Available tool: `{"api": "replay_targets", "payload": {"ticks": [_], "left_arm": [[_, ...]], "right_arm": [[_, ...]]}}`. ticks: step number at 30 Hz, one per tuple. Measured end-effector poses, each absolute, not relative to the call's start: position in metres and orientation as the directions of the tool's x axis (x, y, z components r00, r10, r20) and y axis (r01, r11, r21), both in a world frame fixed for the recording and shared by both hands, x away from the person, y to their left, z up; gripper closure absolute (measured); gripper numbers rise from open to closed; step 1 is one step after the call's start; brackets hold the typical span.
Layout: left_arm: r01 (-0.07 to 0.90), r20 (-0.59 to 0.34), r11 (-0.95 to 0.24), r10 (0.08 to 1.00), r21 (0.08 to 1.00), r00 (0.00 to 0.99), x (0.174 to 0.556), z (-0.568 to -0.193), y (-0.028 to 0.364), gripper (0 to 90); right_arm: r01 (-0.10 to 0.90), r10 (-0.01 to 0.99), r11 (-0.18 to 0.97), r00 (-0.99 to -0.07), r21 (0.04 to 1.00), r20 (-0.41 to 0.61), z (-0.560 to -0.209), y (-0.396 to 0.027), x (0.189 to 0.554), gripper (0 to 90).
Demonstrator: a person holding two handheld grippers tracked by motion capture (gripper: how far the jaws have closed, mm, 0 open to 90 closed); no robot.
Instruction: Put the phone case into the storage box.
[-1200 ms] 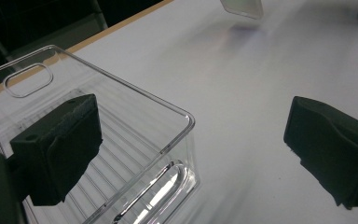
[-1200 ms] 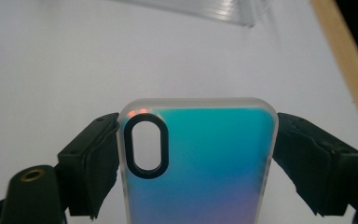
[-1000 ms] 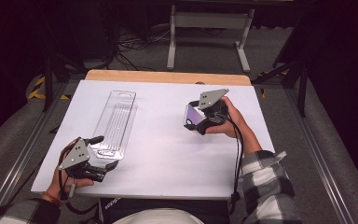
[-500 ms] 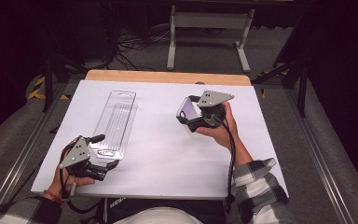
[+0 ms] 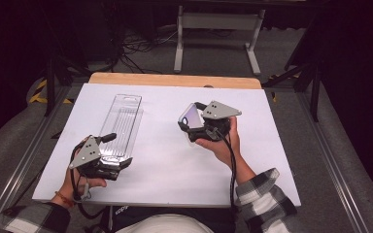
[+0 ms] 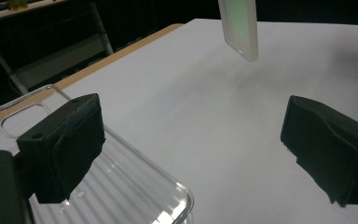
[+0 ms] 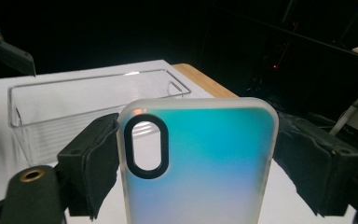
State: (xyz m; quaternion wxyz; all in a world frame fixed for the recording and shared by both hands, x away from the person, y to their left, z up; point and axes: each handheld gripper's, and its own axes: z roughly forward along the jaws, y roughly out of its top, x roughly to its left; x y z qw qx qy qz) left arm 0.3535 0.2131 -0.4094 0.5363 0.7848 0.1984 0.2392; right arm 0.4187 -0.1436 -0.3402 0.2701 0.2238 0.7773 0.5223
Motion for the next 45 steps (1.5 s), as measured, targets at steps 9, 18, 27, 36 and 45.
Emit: {"api": "replay_targets", "payload": {"ticks": [9, 18, 27, 36, 45], "left_arm": [[0.047, 0.163, -0.356, 0.537, 0.933, 0.828, 0.360, -0.404, 0.181, 9.6], [0.082, 0.111, -0.320, 0.540, 0.944, 0.834, 0.369, -0.404, 0.155, 15.6], [0.111, 0.070, -0.299, 0.536, 0.948, 0.841, 0.378, -0.402, 0.128, 27.1], [0.108, 0.074, -0.296, 0.542, 0.949, 0.837, 0.385, -0.401, 0.112, 48.3], [0.104, 0.067, -0.281, 0.538, 0.954, 0.840, 0.386, -0.398, 0.110, 64.9]], "right_arm": [[0.071, 0.680, 0.312, -0.713, 0.947, -0.171, -0.344, -0.130, 0.408, 17.5], [0.070, 0.705, 0.262, -0.694, 0.963, -0.142, -0.350, -0.121, 0.400, 17.4], [0.053, 0.723, 0.234, -0.677, 0.971, -0.137, -0.352, -0.111, 0.390, 17.4], [0.042, 0.730, 0.207, -0.672, 0.977, -0.126, -0.356, -0.104, 0.383, 17.4], [0.021, 0.743, 0.211, -0.653, 0.977, -0.147, -0.360, -0.101, 0.380, 17.4]]}}
